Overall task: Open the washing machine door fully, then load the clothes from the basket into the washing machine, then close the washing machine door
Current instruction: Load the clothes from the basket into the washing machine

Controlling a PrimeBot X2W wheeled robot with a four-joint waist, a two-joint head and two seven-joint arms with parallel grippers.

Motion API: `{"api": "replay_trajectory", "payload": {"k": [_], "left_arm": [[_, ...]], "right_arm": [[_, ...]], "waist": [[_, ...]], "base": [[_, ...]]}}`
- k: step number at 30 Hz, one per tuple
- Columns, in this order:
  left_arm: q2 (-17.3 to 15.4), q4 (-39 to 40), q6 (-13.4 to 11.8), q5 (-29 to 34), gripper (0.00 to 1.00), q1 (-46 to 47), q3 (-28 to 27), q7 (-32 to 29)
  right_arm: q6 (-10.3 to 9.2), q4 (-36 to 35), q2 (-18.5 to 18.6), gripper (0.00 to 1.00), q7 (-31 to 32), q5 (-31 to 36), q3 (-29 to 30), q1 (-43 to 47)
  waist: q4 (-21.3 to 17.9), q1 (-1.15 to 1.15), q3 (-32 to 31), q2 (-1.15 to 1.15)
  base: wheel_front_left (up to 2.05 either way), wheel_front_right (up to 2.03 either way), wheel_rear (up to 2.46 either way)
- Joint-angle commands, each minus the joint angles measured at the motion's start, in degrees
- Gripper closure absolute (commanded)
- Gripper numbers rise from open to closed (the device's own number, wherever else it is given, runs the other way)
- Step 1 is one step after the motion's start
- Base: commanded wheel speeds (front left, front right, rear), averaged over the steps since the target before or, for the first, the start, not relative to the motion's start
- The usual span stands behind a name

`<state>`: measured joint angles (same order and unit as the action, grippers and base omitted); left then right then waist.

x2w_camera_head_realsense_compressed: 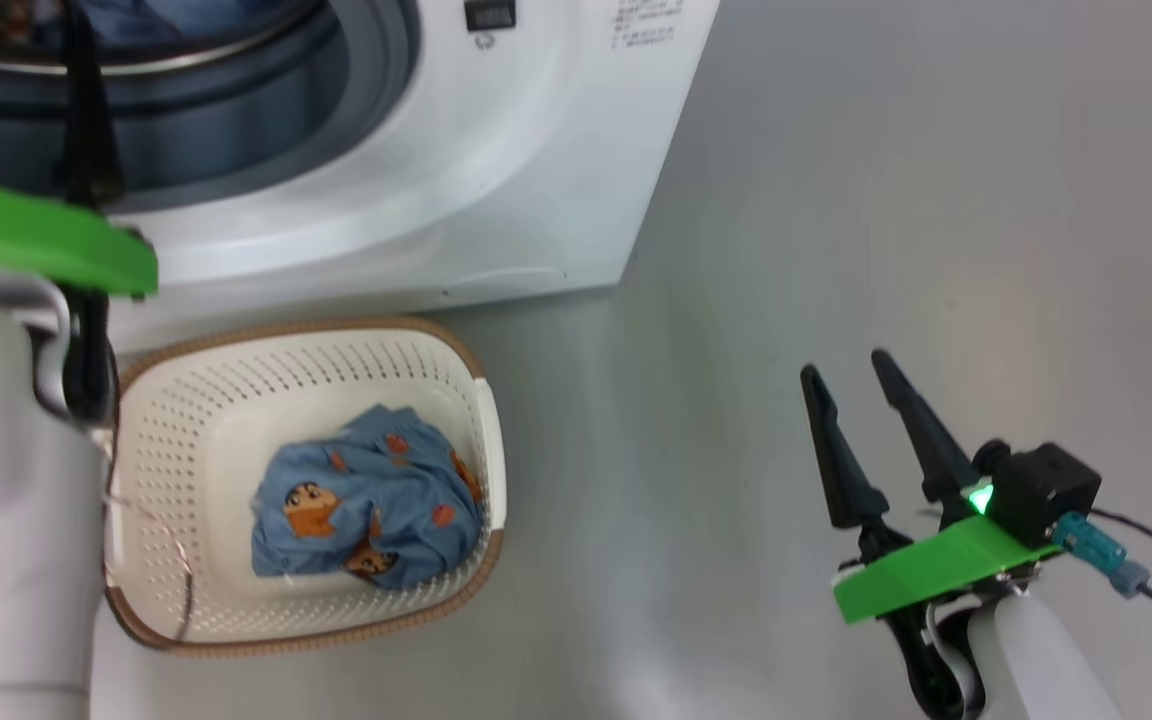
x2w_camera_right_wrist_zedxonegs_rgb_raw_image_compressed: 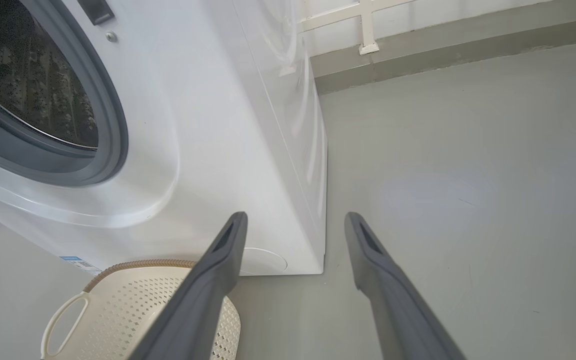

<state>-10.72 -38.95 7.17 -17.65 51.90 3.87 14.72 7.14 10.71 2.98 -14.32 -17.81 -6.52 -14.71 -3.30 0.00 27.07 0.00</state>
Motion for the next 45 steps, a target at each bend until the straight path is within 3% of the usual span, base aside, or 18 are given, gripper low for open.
{"api": "replay_trajectory", "payload": {"k": [1, 29, 45], "left_arm": [[-2.48, 2.07, -0.17, 0.41, 0.00, -1.34, -1.68, 0.28], [4.88, 32.29, -1.92, 7.84, 0.00, -40.61, -9.42, 0.28], [7.59, 38.93, -4.22, 8.30, 0.00, -55.38, -10.59, 0.28]], "right_arm": [[0.35, -0.94, -0.11, 0.00, -0.68, -0.33, -1.41, 1.64], [0.35, 1.49, -0.11, 0.00, -0.68, -0.71, -1.28, 7.86], [0.35, 1.04, -0.11, 0.00, -0.68, 0.27, -0.89, 10.76]], "waist": [[0.34, 0.00, -2.46, 0.00], [0.88, 0.00, -18.33, 0.00], [1.63, 0.00, -23.58, 0.00]], "base": [[0.00, 0.00, 0.00], [0.00, 0.00, 0.00], [0.00, 0.00, 0.00]]}}
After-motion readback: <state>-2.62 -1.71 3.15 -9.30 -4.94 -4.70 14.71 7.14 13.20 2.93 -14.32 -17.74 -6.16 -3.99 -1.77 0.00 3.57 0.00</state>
